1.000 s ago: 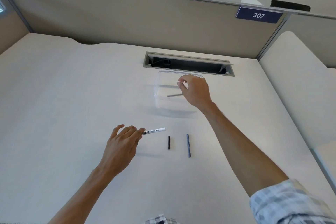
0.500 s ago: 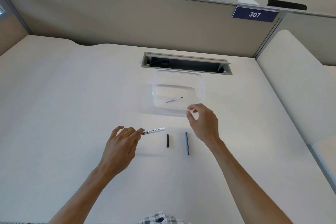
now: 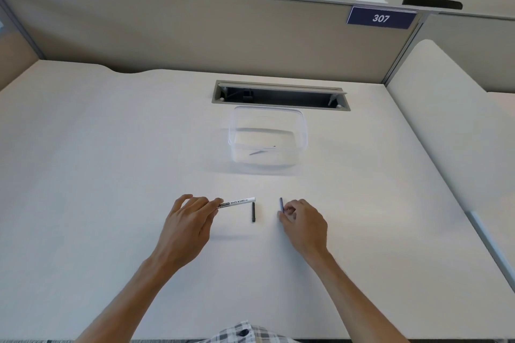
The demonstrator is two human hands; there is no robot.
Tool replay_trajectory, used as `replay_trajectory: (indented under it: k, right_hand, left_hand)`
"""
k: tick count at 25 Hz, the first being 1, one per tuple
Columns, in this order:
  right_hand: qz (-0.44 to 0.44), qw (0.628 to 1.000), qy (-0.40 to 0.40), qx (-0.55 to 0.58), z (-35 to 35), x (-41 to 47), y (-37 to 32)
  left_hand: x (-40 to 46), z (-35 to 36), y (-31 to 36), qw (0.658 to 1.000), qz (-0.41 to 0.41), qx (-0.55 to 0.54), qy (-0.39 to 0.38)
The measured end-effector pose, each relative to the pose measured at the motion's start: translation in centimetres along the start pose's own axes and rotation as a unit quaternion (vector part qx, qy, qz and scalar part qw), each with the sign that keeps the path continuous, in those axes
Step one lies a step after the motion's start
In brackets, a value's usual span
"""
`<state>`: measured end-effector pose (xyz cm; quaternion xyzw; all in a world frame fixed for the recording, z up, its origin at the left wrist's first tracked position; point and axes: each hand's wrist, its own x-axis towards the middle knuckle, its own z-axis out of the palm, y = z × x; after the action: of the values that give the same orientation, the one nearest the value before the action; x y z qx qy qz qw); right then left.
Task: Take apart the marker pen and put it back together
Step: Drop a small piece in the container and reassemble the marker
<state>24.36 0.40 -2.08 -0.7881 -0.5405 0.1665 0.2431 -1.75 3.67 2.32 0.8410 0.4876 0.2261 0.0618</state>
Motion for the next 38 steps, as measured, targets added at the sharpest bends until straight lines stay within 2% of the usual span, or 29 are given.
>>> replay_trajectory:
  k: [6,9,12,17,38]
  right_hand:
    - [0.002,1.0,0.004,-0.003,-0.4,0.1,-0.5]
    - [0.02,0.995,-0.005,0.097,-1.5,0.0,-0.8]
    - [-0.006,0.975,-0.027,0.219,-2.6,-0.5,-1.5]
    - [-0.035,0.95,-0.018,0.308,-4.2,-1.6,-2.2]
    - [-0.065,0.956,-0.043,0.281,-5.7,-2.0,-2.8]
  left_hand:
    - [0.1,0.0,0.4,1.0,0.002,-0.001,-0.004]
    - [0.5,-0.1,0.4,1.0,0.002,-0.001,-0.001]
    - [0.8,0.0,0.8,1.0,0.009,-0.004,-0.003]
    - [0.9,0.1,1.3,1.0,0.014,-0.012,-0.007]
    - [0.9,-0.8,2.2,0.997,-0.004,-0.062,-0.039]
